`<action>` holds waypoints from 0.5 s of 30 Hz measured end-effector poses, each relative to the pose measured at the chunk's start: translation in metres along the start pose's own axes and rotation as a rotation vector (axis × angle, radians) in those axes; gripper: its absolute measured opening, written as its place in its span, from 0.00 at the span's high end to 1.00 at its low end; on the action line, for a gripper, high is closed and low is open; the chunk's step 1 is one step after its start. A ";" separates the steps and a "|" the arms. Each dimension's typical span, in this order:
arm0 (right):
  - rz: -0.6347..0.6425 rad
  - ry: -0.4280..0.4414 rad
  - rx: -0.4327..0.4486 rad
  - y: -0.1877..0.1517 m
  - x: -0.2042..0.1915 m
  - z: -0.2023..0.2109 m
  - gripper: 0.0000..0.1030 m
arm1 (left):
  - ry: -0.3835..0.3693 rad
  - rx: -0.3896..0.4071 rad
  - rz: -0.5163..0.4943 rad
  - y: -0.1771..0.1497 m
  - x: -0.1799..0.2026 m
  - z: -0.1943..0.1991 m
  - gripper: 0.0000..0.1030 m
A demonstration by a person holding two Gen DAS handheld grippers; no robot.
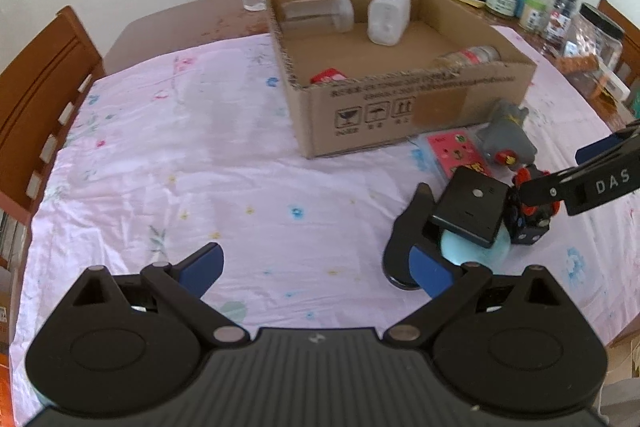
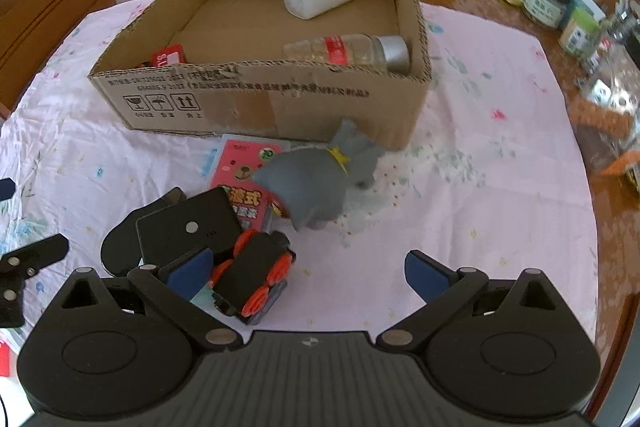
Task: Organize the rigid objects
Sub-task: 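Move both tools back toward the remaining toys on the tablecloth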
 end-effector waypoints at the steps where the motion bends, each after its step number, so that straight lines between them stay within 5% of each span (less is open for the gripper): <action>1: -0.004 -0.002 -0.001 -0.002 0.002 0.001 0.00 | -0.003 -0.003 -0.004 0.000 0.002 -0.001 0.04; 15: -0.109 -0.037 -0.002 -0.026 0.038 0.006 0.00 | -0.073 -0.054 -0.076 -0.004 0.027 -0.022 0.04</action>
Point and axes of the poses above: each gripper's, at about its wrist camera, not at the fingertips, and z roughly against the way its jaws point, x to its right, y to its top, the point moved 2 cm from there along -z, roughly the way its jaws point, and after that the axes turned 8 degrees about z, right-handed, at the moved point
